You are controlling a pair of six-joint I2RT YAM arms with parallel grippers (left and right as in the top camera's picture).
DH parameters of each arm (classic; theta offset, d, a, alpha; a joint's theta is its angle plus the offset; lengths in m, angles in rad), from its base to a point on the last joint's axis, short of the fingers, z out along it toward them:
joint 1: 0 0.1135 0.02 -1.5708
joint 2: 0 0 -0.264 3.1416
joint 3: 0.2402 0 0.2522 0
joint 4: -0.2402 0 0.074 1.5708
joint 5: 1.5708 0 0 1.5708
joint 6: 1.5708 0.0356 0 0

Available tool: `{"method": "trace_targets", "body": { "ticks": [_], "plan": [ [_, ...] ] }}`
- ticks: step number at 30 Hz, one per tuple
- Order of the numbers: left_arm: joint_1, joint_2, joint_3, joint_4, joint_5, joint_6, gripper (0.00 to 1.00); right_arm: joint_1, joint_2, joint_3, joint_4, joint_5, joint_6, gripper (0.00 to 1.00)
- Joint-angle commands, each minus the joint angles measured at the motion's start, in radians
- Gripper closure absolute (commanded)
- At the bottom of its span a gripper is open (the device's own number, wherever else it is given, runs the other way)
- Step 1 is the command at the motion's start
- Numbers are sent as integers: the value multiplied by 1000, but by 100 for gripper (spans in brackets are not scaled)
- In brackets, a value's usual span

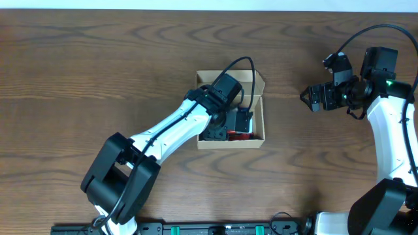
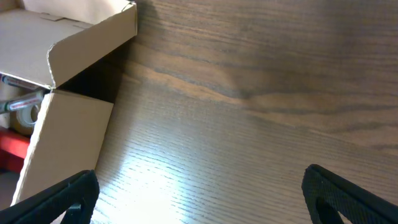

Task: Pack container
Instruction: 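Carry the marker into the box with the left gripper and release, then raise both grippers to the box's lid flaps on either side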

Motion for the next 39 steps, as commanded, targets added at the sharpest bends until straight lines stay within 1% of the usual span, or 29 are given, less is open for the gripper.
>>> {"method": "trace_targets", "body": {
  "ticks": [1, 4, 5, 8, 9, 10, 11, 13, 16, 17, 18, 19, 20, 22, 23, 24, 25, 27, 28, 31, 32, 34, 39],
  "plan": [
    [3, -18, 98, -51, -23, -52, 34, -8, 3, -5, 2, -11, 16, 1],
    [5, -37, 189, -108, -23, -100, 33, -8, 3, -5, 1, -11, 16, 1],
    [5, -43, 216, -123, -23, -129, 30, -8, 3, -5, 1, -11, 16, 1],
    [5, -55, 314, -161, -64, -294, 18, -8, 3, -5, 0, -11, 16, 1],
    [5, -57, 341, -172, -95, -363, 9, -8, 3, -5, -3, -11, 16, 1],
    [8, -58, 365, -185, -131, -424, 5, -8, 3, -5, -5, -11, 16, 1],
    [12, -59, 387, -200, -166, -479, 5, -8, 3, -5, -9, -12, 16, 1],
    [31, -59, 420, -242, -191, -537, 5, -8, 3, -5, -10, -23, 26, 1],
    [90, -61, 445, -315, -184, -621, 4, -8, 3, -5, -13, -97, 39, 1],
    [113, -63, 445, -332, -169, -658, 2, -8, 3, -5, -14, -134, 48, 1],
    [145, -63, 445, -354, -137, -693, 7, -6, 3, -5, -14, -176, 73, 3],
    [182, -63, 445, -376, -86, -716, 15, -5, 3, -5, -13, -195, 90, 10],
    [215, -62, 444, -390, -39, -731, 26, -2, 3, -5, -11, -220, 113, 22],
    [296, -61, 435, -406, 87, -742, 42, 7, 3, -5, -10, -246, 144, 55],
    [340, -61, 428, -407, 141, -742, 47, 13, 3, -5, -10, -247, 169, 75],
    [383, -61, 419, -406, 192, -742, 49, 18, 5, -5, -10, -247, 196, 90],
    [426, -61, 407, -400, 241, -742, 52, 24, 8, -5, -10, -247, 229, 99],
    [513, -60, 375, -382, 354, -741, 62, 39, 24, -5, -10, -248, 270, 99],
    [542, -58, 359, -373, 387, -741, 66, 45, 31, -5, -10, -248, 274, 99],
    [622, -58, 289, -327, 461, -742, 67, 73, 74, -6, -9, -248, 295, 99],
    [641, -58, 261, -306, 481, -742, 73, 82, 93, -5, -8, -252, 301, 99],
    [668, -58, 214, -268, 509, -742, 94, 98, 132, -5, -1, -278, 304, 99],
    [705, -58, 107, -169, 578, -750, 94, 120, 240, -5, 47, -352, 331, 99]
  ]
}}
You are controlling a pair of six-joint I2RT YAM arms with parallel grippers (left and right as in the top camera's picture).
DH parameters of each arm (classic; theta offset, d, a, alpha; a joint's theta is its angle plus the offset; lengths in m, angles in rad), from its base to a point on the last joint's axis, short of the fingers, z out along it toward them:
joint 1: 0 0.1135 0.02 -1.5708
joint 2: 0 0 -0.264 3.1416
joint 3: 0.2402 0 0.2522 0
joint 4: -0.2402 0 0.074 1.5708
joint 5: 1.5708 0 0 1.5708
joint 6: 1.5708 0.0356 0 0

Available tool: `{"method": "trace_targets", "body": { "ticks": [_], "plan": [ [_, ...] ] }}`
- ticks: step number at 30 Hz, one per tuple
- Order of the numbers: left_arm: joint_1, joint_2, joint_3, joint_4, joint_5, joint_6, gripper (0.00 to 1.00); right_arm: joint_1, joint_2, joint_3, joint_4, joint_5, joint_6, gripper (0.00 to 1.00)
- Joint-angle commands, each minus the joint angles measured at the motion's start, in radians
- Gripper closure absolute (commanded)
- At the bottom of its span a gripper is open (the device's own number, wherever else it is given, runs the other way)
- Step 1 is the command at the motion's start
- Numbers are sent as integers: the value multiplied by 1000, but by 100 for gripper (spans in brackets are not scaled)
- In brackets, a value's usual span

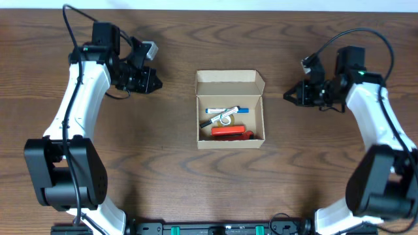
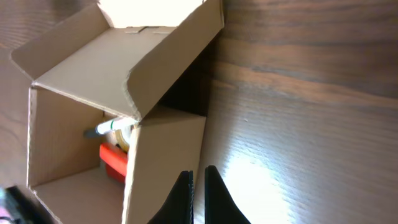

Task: Pack container
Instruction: 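Raise both grippers to the box's lid flaps on either side, then grip the lid flaps with both grippers and lift them upright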

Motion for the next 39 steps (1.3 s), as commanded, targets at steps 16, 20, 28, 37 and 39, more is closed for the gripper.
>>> {"method": "trace_targets", "body": {
  "ticks": [16, 20, 28, 37, 39],
  "plan": [
    [18, 167, -146, 295, 284, -197, 94, 56, 303, -5, 156, -191, 126, 99],
    [18, 245, -146, 312, 326, -213, 94, 75, 317, -5, 196, -201, 153, 99],
    [16, 294, -146, 340, 375, -241, 94, 104, 317, -5, 273, -204, 222, 99],
    [-15, 294, -146, 463, 379, -366, 94, 111, 317, -5, 332, -204, 246, 99],
    [-23, 294, -146, 491, 379, -398, 94, 111, 317, -5, 345, -200, 261, 99]
  ]
}}
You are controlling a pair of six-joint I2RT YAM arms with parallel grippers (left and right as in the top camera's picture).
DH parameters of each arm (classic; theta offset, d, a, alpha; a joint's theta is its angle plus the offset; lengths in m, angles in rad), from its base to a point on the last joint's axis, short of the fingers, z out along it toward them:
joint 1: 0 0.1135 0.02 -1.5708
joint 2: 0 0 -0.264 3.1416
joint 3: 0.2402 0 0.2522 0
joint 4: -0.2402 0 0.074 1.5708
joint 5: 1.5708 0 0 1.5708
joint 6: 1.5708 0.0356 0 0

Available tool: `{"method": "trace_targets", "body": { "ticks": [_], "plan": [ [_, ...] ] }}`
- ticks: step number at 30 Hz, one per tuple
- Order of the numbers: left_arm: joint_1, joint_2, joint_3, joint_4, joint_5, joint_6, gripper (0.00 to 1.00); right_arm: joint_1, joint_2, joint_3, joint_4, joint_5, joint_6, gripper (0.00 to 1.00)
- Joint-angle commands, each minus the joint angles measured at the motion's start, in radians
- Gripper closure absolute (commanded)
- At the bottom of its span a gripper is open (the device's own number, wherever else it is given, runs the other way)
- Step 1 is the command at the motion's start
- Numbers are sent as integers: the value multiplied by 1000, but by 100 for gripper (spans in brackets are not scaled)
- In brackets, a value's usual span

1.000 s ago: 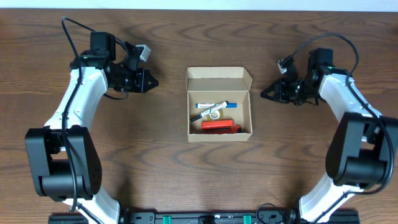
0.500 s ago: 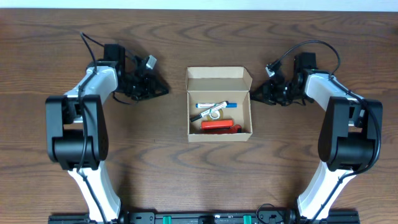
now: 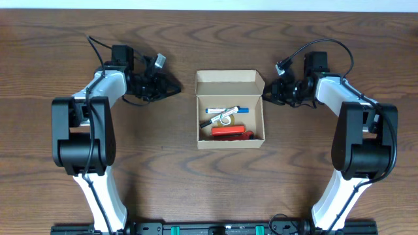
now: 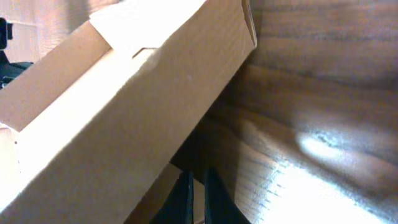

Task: Pack container
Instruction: 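Grip the lid flaps with both grippers and lift them upright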

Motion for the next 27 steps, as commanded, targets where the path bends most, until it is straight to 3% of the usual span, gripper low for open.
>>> {"method": "trace_targets", "body": {
  "ticks": [1, 27],
  "plan": [
    [-22, 7, -2, 37, 18, -80, 94, 9, 6, -5, 22, -14, 38, 99],
    [-58, 138, -2, 261, 127, -322, 94, 8, 6, -5, 119, 19, 43, 99]
  ]
}}
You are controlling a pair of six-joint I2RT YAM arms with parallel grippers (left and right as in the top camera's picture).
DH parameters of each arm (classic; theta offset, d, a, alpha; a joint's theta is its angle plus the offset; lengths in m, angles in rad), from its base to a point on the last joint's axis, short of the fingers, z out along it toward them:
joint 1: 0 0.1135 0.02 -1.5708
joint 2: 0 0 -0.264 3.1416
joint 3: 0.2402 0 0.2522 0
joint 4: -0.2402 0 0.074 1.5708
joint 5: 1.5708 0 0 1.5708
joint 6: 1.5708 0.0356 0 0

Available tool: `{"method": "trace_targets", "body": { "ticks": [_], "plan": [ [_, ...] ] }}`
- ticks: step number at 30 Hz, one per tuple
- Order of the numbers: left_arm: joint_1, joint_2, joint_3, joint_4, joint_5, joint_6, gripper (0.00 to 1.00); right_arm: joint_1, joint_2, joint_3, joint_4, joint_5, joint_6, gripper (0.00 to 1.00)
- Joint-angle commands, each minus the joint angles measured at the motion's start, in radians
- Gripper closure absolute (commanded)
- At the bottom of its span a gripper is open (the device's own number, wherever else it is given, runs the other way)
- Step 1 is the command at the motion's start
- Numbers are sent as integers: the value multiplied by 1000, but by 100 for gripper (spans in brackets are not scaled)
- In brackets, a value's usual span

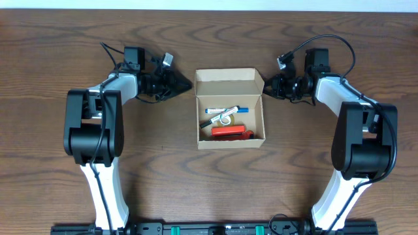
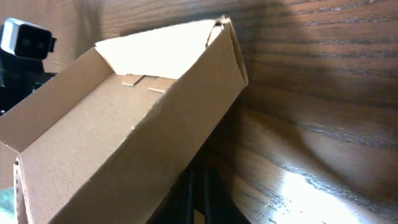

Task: Pack container
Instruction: 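Grip the lid flaps with both grippers and lift them upright, then fold the lid down over the box with both grippers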

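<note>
An open cardboard box (image 1: 230, 76) stands mid-table with its flaps up. Inside lie a red item (image 1: 228, 131), a blue-and-white marker (image 1: 225, 111) and a roll of tape (image 1: 226, 119). My left gripper (image 1: 189, 83) tapers to a shut point just off the box's upper left corner. At the upper right corner my right gripper (image 1: 268, 91) is against the right flap. In the right wrist view the flap (image 2: 124, 143) fills the frame, and the gripper (image 2: 199, 194) is shut low beneath its outer face, holding nothing.
Both arms lie stretched along the far part of the wooden table (image 1: 326, 170), one on each side of the box. Cables loop above each wrist. A black rail (image 1: 209, 228) runs along the near edge.
My left gripper has moved right, from a short way off the box to just beside its upper left corner. The right gripper stays at the right flap, which now shows more of its upper edge.
First my left arm reached into the box while my right gripper stood open far to the right. Then the left arm was out at the far left, and the right gripper was shut nearer the box. Since then both shut grippers have come in to the box's upper corners.
</note>
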Motion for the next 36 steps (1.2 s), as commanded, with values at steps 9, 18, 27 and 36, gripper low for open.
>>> {"method": "trace_targets", "body": {
  "ticks": [9, 18, 27, 36],
  "plan": [
    [-69, 53, 25, 126, 120, -127, 94, 11, 6, -5, 19, -49, -3, 99],
    [-97, 53, 111, 124, 192, -142, 94, 11, 6, -5, 42, -185, -30, 99],
    [-98, 34, 160, 120, 237, -149, 94, 11, 6, -5, 35, -223, -36, 99],
    [-98, -51, 162, 120, 240, -144, 94, 11, 6, -5, 25, -212, -39, 99]
  ]
}}
